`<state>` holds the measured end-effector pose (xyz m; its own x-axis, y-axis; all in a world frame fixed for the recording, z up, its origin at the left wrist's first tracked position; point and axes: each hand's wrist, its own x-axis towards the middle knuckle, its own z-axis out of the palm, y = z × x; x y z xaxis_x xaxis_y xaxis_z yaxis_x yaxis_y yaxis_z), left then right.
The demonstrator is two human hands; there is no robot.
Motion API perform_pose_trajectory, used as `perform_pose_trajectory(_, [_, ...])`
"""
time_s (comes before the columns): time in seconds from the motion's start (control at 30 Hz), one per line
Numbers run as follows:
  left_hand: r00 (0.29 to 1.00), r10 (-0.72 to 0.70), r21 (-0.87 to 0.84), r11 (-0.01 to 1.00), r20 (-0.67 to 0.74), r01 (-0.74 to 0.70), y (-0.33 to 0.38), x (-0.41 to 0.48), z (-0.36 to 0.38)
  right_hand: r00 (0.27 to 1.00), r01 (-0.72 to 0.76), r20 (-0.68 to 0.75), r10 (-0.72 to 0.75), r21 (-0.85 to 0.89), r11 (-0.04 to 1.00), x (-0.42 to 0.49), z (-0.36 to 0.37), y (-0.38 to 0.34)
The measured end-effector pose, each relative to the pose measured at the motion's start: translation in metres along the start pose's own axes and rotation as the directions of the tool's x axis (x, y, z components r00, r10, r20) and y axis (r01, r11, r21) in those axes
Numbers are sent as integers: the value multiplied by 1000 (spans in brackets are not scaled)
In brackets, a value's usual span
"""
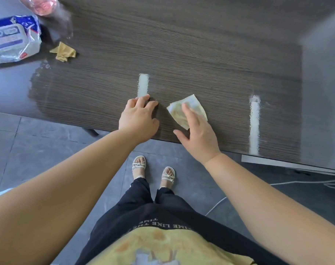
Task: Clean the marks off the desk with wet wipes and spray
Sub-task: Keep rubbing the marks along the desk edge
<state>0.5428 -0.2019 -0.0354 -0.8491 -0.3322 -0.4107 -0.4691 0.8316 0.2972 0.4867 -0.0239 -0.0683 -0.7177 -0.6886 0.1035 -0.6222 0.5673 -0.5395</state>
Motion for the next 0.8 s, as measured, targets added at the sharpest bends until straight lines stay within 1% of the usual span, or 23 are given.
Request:
perform_pose_trajectory(0.07, [1000, 2, 1, 1000, -6, -2, 0, 1, 0, 998, -5, -64, -5, -167, 986, 10, 2, -5])
perform_pose_trajectory(0.13, [1000, 1, 0, 1000, -5, -1, 0, -1, 0, 999, -28, -37, 18, -292, 956, 15, 7, -14])
perform_pose_trajectory(0.2, [1000, 4, -5, 1000, -4, -4, 0, -2, 0, 1000, 3, 17, 3, -329, 944, 11, 10, -18])
perform_pose_trajectory(0.27, [1000, 10, -10, 1000, -6, -10, -1, -2, 0, 993, 116, 49, -105, -333, 936, -4, 13, -13])
perform_pose_trajectory(0.33, [1000, 15, -6, 1000, -3, -15, -2, -3, 1, 984, 177, 27, -178, -313, 933, -24, 13, -3])
perform_pose_trajectory(0.43, [1000, 19, -4, 1000, 7, -19, -2, -4, 2, 977, 147, -118, -178, -228, 962, -40, 10, 10])
perform_pose_trajectory(0.5, [1000, 18, -5, 1000, 9, -18, -2, -4, 1, 976, 154, -130, -173, -148, 977, -39, 3, 12])
perform_pose_trajectory(0.53, [1000, 16, -6, 1000, 10, -16, -2, -5, 1, 983, 142, -104, -153, -101, 985, -37, -2, 8])
perform_pose_trajectory(0.57, [1000, 16, -6, 1000, 9, -16, -1, -5, 1, 993, 84, -80, -87, -35, 996, -34, -9, 3])
perform_pose_trajectory(0.6, [1000, 15, -4, 1000, 9, -15, -1, -5, 1, 998, -42, -38, 45, 88, 995, -30, -17, -3])
perform_pose_trajectory(0.63, [1000, 16, -2, 1000, 9, -16, 0, -6, 0, 975, -224, 42, 220, 262, 939, -24, -27, -11])
perform_pose_trajectory(0.67, [1000, 17, 0, 1000, 10, -17, -1, -6, 0, 915, -401, 156, 372, 446, 800, -16, -37, -17])
perform_pose_trajectory(0.7, [1000, 16, 0, 1000, 12, -16, -1, -6, 0, 841, -529, 262, 473, 582, 618, -8, -46, -20])
perform_pose_trajectory(0.73, [1000, 14, 0, 1000, 16, -14, -1, -6, 0, 775, -600, 341, 532, 661, 450, 1, -54, -18])
perform_pose_trajectory(0.77, [1000, 13, -1, 1000, 18, -13, -1, -6, 0, 723, -638, 387, 572, 692, 338, 10, -60, -14])
perform_pose_trajectory(0.8, [1000, 14, 0, 1000, 18, -14, -1, -6, 0, 692, -660, 395, 604, 685, 309, 18, -66, -10])
